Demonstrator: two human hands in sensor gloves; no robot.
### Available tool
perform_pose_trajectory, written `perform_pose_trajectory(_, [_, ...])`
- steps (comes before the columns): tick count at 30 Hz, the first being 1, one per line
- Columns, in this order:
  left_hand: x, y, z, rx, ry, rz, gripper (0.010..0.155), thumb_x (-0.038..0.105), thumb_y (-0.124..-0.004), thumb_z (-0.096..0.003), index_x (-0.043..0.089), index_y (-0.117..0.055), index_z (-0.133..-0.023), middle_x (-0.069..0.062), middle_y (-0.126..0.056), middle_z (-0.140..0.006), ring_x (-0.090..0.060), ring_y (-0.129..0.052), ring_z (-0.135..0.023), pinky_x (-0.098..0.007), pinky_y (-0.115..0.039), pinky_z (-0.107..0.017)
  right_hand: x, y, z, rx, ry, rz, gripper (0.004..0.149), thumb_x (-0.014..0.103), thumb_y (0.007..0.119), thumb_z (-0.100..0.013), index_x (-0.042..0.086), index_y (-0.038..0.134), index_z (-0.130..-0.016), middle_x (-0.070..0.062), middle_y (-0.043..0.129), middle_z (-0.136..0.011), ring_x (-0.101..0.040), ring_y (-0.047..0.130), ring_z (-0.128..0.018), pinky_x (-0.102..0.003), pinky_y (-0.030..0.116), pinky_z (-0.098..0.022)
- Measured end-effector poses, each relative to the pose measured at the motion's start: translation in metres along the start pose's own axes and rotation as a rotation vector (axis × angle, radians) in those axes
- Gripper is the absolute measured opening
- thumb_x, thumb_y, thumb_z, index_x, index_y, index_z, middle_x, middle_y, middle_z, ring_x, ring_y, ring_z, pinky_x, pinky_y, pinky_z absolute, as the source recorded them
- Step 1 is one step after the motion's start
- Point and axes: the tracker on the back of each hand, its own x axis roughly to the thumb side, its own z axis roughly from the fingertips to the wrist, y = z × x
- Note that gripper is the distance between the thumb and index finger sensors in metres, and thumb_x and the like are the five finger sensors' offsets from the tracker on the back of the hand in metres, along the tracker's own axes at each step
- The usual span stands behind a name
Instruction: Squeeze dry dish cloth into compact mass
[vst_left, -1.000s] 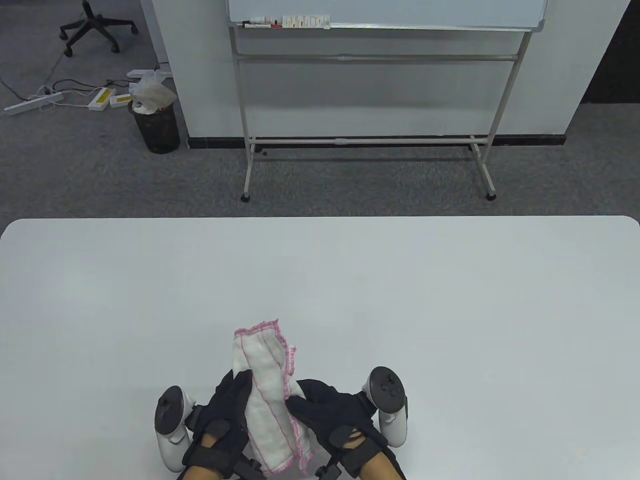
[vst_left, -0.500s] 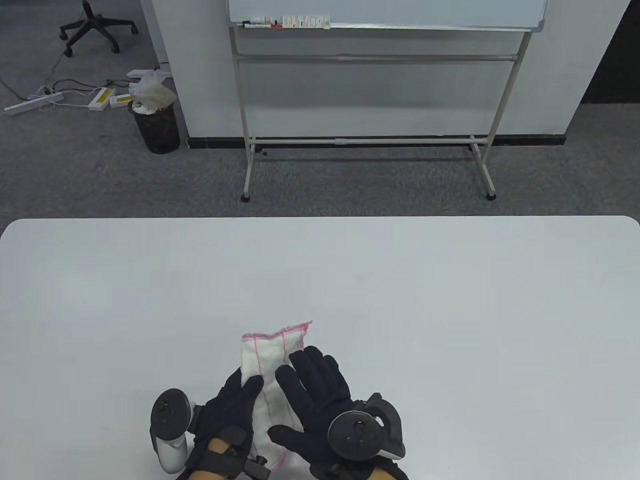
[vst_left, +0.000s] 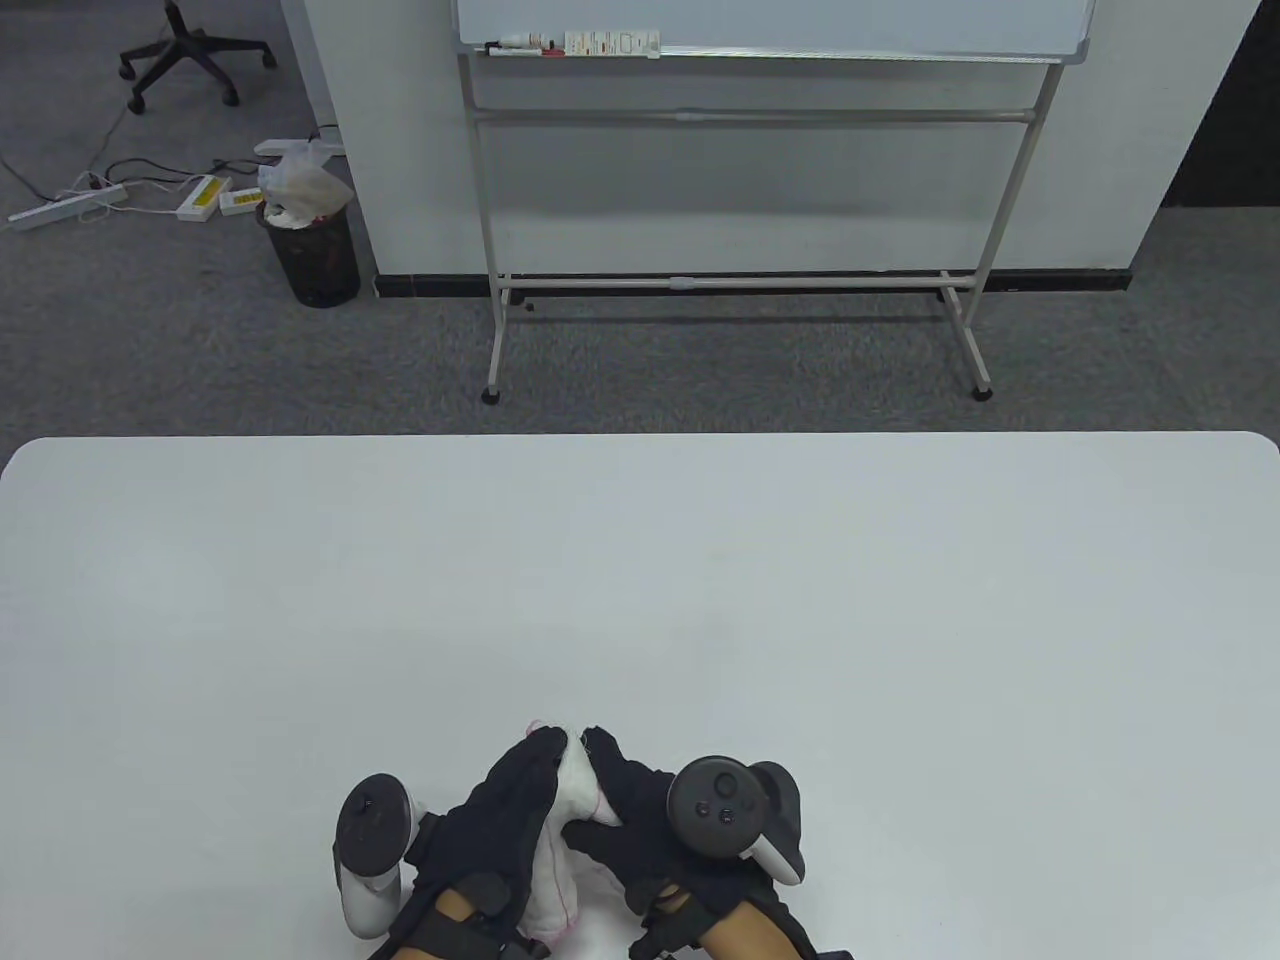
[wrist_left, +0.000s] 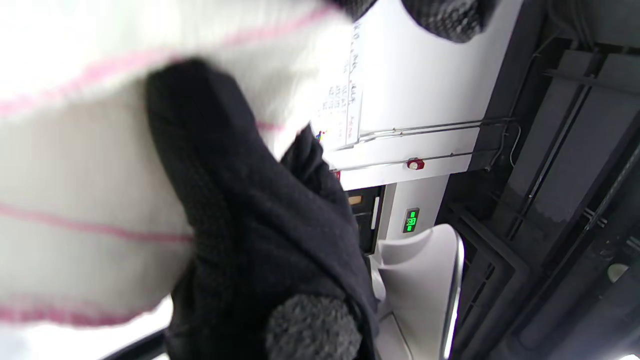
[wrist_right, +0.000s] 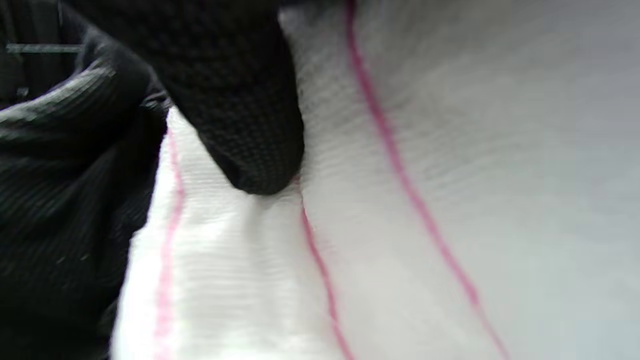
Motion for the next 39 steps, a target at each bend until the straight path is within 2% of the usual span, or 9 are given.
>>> perform_pose_trajectory(7, [0.005,0.003,0.004,-0.028,0.083,-0.117,0.078,0.058,-0.058,-0.0594,0.008,-0.023,-0.107,-0.028,-0.032,-0.11,-0.056,-0.043,-0.095,-0.063,-0.048,-0.068,-0.008,-0.02,0.008,-0.2,0.068,0.056,0.054,0.035,0.091,-0.043,0.004,0.077,-0.085,-0.021,0.09,-0.058,-0.033,0.097,-0.025,-0.051,0.081,-0.019])
perform_pose_trajectory(11, [-0.005,-0.015,0.009,-0.337,0.353,-0.103,0.093,0.065,-0.051,-0.059,0.001,0.002,-0.099,-0.035,-0.004,-0.106,-0.063,-0.02,-0.095,-0.067,-0.035,-0.069,0.004,-0.029,0.015,-0.369,-0.032,0.083,0.054,0.036,0.087,-0.045,0.006,0.072,-0.088,-0.021,0.086,-0.066,-0.037,0.097,-0.036,-0.053,0.081,-0.027])
perform_pose_trajectory(15, [-0.018,-0.031,0.01,-0.447,0.399,0.167,0.101,0.073,-0.045,-0.0568,0.001,0.016,-0.092,-0.038,0.003,-0.102,-0.066,-0.019,-0.093,-0.068,-0.035,-0.068,0.01,-0.023,0.016,-0.352,-0.105,0.017,0.056,0.038,0.084,-0.046,0.011,0.068,-0.092,-0.02,0.08,-0.076,-0.039,0.095,-0.053,-0.056,0.078,-0.039])
perform_pose_trajectory(19, [-0.019,-0.03,0.006,-0.292,0.27,0.415,0.101,0.075,-0.045,-0.0565,0.008,0.021,-0.091,-0.036,0.0,-0.103,-0.065,-0.025,-0.094,-0.068,-0.041,-0.069,0.011,-0.006,0.017,-0.122,-0.15,-0.237,0.059,0.044,0.08,-0.048,0.014,0.065,-0.096,-0.02,0.058,-0.096,-0.044,0.075,-0.083,-0.062,0.064,-0.057])
perform_pose_trajectory(25, [-0.018,-0.013,0.004,-0.113,0.128,0.478,0.09,0.072,-0.051,-0.0597,0.014,0.004,-0.102,-0.032,-0.018,-0.105,-0.058,-0.048,-0.092,-0.059,-0.058,-0.068,0.013,0.009,0.011,0.028,-0.127,-0.447,0.062,0.053,0.077,-0.048,0.013,0.071,-0.095,-0.017,0.041,-0.106,-0.045,0.047,-0.099,-0.065,0.045,-0.067])
perform_pose_trajectory(30, [-0.011,0.001,0.005,0.018,0.065,0.269,0.067,0.07,-0.062,-0.0569,0.022,-0.043,-0.099,-0.019,-0.06,-0.093,-0.04,-0.084,-0.071,-0.045,-0.079,-0.051,0.014,0.013,0.011,-0.043,-0.02,-0.653,0.059,0.056,0.079,-0.047,0.009,0.081,-0.083,-0.017,0.046,-0.104,-0.046,0.051,-0.096,-0.065,0.048,-0.066])
perform_pose_trajectory(34, [-0.005,0.01,0.007,0.119,-0.002,0.174,0.065,0.072,-0.063,-0.0554,0.022,-0.048,-0.094,-0.012,-0.071,-0.086,-0.031,-0.091,-0.063,-0.04,-0.083,-0.046,0.018,0.013,0.015,-0.048,0.059,-0.668,0.068,0.057,0.081,-0.047,0.014,0.062,-0.096,-0.02,0.042,-0.104,-0.047,0.053,-0.095,-0.065,0.05,-0.065])
perform_pose_trajectory(36, [-0.002,0.016,0.012,0.261,-0.054,0.181,0.065,0.072,-0.062,-0.0554,0.022,-0.045,-0.093,-0.01,-0.071,-0.087,-0.031,-0.092,-0.065,-0.039,-0.084,-0.048,0.012,0.011,0.016,-0.027,0.108,-0.65,0.086,0.064,0.078,-0.046,0.014,0.04,-0.104,-0.022,0.033,-0.105,-0.049,0.048,-0.096,-0.065,0.05,-0.065])
perform_pose_trajectory(39, [0.0,0.028,0.018,0.435,-0.099,0.181,0.064,0.07,-0.061,-0.0559,0.023,-0.04,-0.093,-0.01,-0.066,-0.093,-0.032,-0.091,-0.073,-0.039,-0.085,-0.054,0.004,0.006,0.018,-0.034,0.121,-0.754,0.091,0.065,0.076,-0.047,0.011,0.032,-0.106,-0.024,0.023,-0.105,-0.053,0.037,-0.098,-0.068,0.041,-0.067])
